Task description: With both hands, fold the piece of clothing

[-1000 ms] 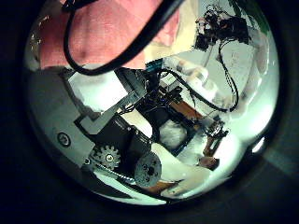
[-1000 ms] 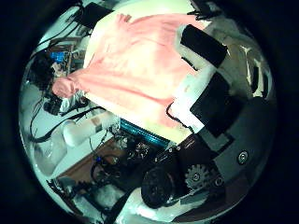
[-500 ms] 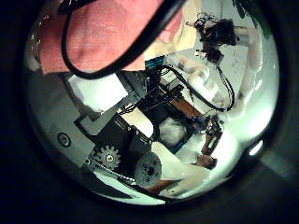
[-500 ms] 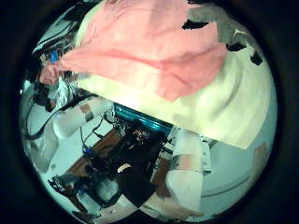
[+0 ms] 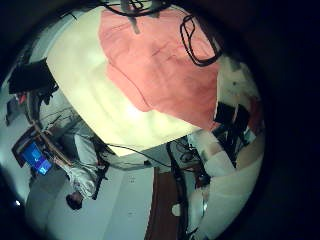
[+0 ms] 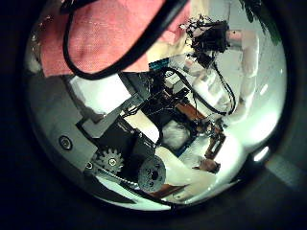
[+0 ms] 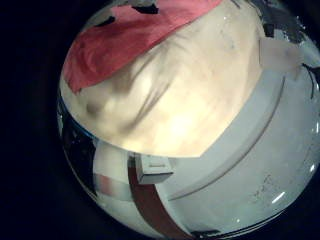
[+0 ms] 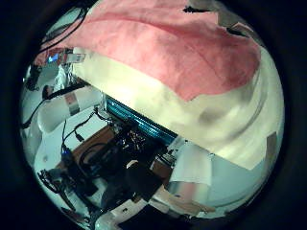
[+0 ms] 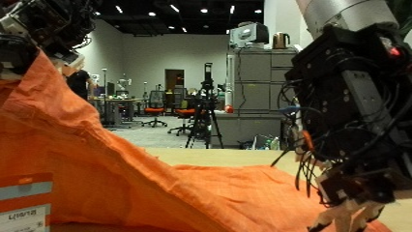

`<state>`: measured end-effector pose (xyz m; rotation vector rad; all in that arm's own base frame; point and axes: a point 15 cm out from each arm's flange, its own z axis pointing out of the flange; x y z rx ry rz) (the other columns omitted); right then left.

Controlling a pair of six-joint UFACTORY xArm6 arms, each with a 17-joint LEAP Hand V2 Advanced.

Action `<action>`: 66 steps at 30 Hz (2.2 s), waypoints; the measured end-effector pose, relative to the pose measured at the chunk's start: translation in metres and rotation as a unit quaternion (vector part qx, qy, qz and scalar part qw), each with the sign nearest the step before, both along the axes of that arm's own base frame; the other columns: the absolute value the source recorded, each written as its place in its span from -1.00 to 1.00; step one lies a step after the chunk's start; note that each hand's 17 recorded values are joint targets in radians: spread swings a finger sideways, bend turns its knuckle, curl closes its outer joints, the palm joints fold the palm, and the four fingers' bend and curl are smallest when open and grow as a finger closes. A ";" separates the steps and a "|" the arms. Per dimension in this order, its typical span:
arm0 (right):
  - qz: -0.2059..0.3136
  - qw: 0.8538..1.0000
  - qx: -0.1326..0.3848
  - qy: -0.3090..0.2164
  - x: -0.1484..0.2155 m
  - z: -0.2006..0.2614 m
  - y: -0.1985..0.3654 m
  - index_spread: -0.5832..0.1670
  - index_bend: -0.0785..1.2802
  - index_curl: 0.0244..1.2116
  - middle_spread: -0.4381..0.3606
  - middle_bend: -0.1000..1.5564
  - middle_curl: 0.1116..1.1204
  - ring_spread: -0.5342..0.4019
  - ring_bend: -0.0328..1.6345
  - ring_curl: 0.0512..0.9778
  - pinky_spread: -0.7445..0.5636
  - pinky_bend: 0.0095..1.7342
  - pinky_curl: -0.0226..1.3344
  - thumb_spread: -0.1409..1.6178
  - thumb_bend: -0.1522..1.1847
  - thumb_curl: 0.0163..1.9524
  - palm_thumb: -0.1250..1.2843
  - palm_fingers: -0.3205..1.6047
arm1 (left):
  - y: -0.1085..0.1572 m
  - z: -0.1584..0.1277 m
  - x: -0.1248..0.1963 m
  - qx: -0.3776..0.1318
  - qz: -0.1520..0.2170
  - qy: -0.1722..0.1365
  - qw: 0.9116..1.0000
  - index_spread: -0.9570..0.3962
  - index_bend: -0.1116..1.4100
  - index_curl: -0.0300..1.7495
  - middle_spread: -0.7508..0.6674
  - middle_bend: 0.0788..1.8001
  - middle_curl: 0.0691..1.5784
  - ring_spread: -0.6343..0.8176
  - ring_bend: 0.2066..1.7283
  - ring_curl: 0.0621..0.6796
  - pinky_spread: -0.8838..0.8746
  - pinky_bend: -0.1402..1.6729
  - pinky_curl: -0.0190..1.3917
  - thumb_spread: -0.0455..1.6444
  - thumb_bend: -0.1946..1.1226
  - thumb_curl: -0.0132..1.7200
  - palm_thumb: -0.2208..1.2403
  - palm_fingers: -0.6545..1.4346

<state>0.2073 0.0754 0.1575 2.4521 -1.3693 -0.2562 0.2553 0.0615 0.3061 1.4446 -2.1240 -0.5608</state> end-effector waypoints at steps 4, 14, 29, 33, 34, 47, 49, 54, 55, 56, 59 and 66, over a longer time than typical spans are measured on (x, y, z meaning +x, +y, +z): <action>0.004 1.000 0.008 -0.021 0.004 -0.016 0.007 0.18 -0.48 -0.29 0.19 -0.20 -0.19 0.08 -0.06 -0.27 0.49 -0.56 -0.42 0.24 -0.81 -0.71 -0.43 -0.44 | 0.000 0.000 0.000 0.000 0.001 -0.001 1.000 -0.63 -0.08 0.24 -0.54 0.34 -0.12 -0.70 0.54 0.43 -0.66 0.50 -0.18 0.31 -0.73 -0.35 0.21 0.76; 0.014 1.000 -0.009 -0.023 -0.003 -0.046 0.026 0.17 -0.55 -0.30 0.11 -0.21 -0.19 -0.07 -0.05 -0.29 0.46 -0.63 -0.48 0.24 -0.79 -0.69 -0.29 -0.35 | 0.000 0.002 0.003 0.000 0.000 -0.002 1.000 -0.64 -0.09 0.26 -0.55 0.34 -0.12 -0.70 0.54 0.43 -0.66 0.50 -0.18 0.31 -0.73 -0.35 0.21 0.76; 0.012 0.996 0.020 -0.087 0.019 -0.039 0.054 -0.51 -0.17 0.09 -0.47 0.09 0.29 -0.51 0.32 0.09 -0.52 0.08 -0.22 0.29 -0.79 -0.64 0.08 0.55 | 0.003 0.001 0.003 0.002 0.000 0.002 1.000 -0.65 -0.10 0.27 -0.55 0.33 -0.13 -0.70 0.54 0.43 -0.66 0.50 -0.19 0.31 -0.73 -0.35 0.21 0.76; 0.013 0.995 0.023 -0.092 0.021 -0.035 0.054 -0.55 0.14 0.30 -0.49 0.23 0.43 -0.49 0.39 0.19 -0.47 0.25 -0.11 0.28 -0.75 -0.61 0.27 0.60 | 0.003 0.002 0.004 0.002 0.000 0.001 1.000 -0.65 -0.11 0.27 -0.55 0.33 -0.13 -0.70 0.54 0.43 -0.66 0.50 -0.19 0.31 -0.73 -0.35 0.21 0.76; 0.013 0.995 0.023 -0.092 0.020 -0.034 0.053 -0.55 0.17 0.31 -0.49 0.24 0.44 -0.48 0.41 0.20 -0.46 0.28 -0.09 0.28 -0.73 -0.60 0.32 0.60 | 0.003 0.003 0.004 0.002 0.000 0.000 1.000 -0.66 -0.11 0.27 -0.55 0.33 -0.13 -0.70 0.54 0.43 -0.66 0.50 -0.19 0.31 -0.73 -0.35 0.21 0.76; -0.004 0.998 0.011 -0.067 0.017 0.001 0.025 -0.33 0.56 0.58 -0.37 0.57 0.64 -0.41 0.59 0.50 -0.26 0.49 0.14 0.25 -0.52 -0.36 0.82 0.47 | -0.003 0.015 0.001 -0.005 -0.009 0.008 1.000 -0.66 -0.11 0.28 -0.55 0.34 -0.14 -0.70 0.54 0.43 -0.66 0.49 -0.18 0.31 -0.73 -0.35 0.21 0.76; -0.008 0.998 0.014 -0.066 0.018 0.014 0.020 -0.31 0.57 0.59 -0.36 0.58 0.64 -0.41 0.59 0.52 -0.25 0.50 0.16 0.25 -0.52 -0.34 0.82 0.46 | -0.004 0.018 -0.002 -0.007 -0.014 0.016 1.000 -0.66 -0.11 0.28 -0.55 0.34 -0.14 -0.70 0.54 0.43 -0.66 0.49 -0.18 0.31 -0.73 -0.35 0.21 0.76; -0.035 0.994 0.034 -0.102 0.036 0.055 0.009 -0.26 0.59 0.61 -0.32 0.61 0.63 -0.40 0.60 0.58 -0.23 0.49 0.20 0.26 -0.55 -0.27 0.80 0.44 | -0.006 0.028 -0.001 -0.009 -0.019 0.014 1.000 -0.67 -0.10 0.27 -0.54 0.34 -0.14 -0.70 0.53 0.42 -0.66 0.49 -0.19 0.31 -0.73 -0.35 0.21 0.77; -0.040 0.992 0.037 -0.110 0.040 0.063 0.008 -0.26 0.59 0.62 -0.32 0.61 0.63 -0.40 0.60 0.58 -0.23 0.49 0.21 0.26 -0.55 -0.27 0.80 0.45 | -0.007 0.030 0.000 -0.009 -0.021 0.013 1.000 -0.67 -0.10 0.27 -0.55 0.34 -0.14 -0.70 0.53 0.42 -0.67 0.49 -0.19 0.31 -0.73 -0.35 0.21 0.77; -0.044 0.991 0.041 -0.121 0.046 0.077 0.007 -0.25 0.60 0.62 -0.31 0.62 0.62 -0.40 0.60 0.59 -0.22 0.49 0.22 0.26 -0.56 -0.26 0.79 0.44 | -0.008 0.034 0.002 -0.008 -0.022 0.010 1.000 -0.67 -0.10 0.27 -0.55 0.34 -0.14 -0.71 0.53 0.42 -0.67 0.49 -0.19 0.31 -0.73 -0.35 0.21 0.77; -0.054 0.986 0.051 -0.148 0.064 0.107 0.003 -0.23 0.60 0.62 -0.30 0.63 0.61 -0.40 0.60 0.61 -0.21 0.48 0.25 0.26 -0.59 -0.24 0.76 0.44 | -0.009 0.041 0.011 -0.006 -0.025 0.006 1.000 -0.67 -0.10 0.27 -0.55 0.34 -0.14 -0.71 0.53 0.42 -0.67 0.48 -0.19 0.31 -0.73 -0.35 0.21 0.77; -0.082 0.979 0.054 -0.177 0.118 0.160 -0.003 -0.19 0.61 0.62 -0.27 0.64 0.59 -0.39 0.59 0.63 -0.19 0.46 0.31 0.26 -0.66 -0.18 0.73 0.45 | -0.005 0.042 0.057 -0.009 -0.015 -0.009 1.000 -0.68 -0.10 0.26 -0.54 0.35 -0.14 -0.70 0.53 0.43 -0.67 0.49 -0.18 0.31 -0.73 -0.35 0.21 0.77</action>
